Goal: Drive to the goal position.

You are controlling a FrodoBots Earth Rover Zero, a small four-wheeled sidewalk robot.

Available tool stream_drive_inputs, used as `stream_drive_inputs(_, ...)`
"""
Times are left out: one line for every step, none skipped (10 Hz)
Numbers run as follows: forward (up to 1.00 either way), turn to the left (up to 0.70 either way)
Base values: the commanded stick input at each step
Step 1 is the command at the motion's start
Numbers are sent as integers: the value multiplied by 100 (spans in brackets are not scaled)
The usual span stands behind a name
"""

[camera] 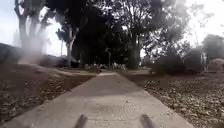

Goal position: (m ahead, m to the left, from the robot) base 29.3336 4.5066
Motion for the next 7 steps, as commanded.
stream_drive_inputs(70, 19)
stream_drive_inputs(70, 0)
stream_drive_inputs(70, 0)
stream_drive_inputs(70, 0)
stream_drive_inputs(70, 0)
stream_drive_inputs(70, 0)
stream_drive_inputs(70, 0)
